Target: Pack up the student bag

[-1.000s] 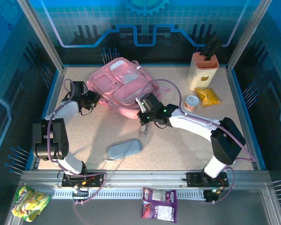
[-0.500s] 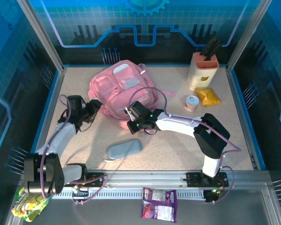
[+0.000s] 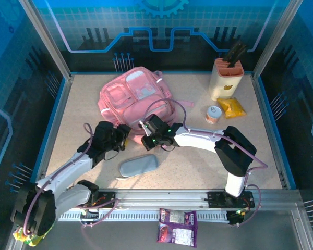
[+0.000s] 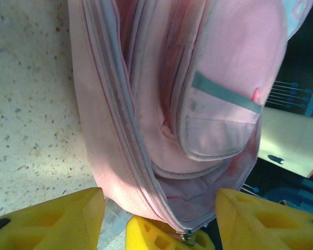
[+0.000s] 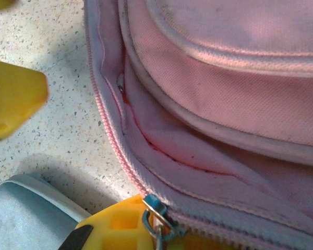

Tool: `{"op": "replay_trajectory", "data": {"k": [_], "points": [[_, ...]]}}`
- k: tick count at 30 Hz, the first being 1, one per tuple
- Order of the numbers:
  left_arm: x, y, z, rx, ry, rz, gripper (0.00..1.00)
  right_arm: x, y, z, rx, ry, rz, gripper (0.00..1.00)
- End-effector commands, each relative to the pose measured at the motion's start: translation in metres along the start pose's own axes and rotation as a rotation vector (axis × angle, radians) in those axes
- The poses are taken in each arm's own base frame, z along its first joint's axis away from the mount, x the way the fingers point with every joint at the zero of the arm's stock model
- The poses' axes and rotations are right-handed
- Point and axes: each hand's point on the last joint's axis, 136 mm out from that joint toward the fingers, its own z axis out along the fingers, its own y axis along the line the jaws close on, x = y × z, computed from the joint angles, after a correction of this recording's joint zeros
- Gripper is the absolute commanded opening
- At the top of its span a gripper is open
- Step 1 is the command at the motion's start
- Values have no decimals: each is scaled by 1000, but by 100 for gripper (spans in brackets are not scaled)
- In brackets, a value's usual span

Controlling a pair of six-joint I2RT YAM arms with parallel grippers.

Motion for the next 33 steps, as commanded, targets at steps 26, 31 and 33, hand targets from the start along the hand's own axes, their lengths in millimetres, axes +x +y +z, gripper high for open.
{"op": "replay_trajectory", "data": {"k": [26, 31, 33], "points": [[-32, -2, 28, 7, -70, -14, 0, -8, -7, -35, 106, -76, -9, 0], [-64, -26, 7, 25, -97, 28, 0, -4, -31, -53, 162, -58, 27, 0], [-73, -34, 1, 44, -103, 36, 0, -5, -44, -59, 171, -61, 53, 0]]}}
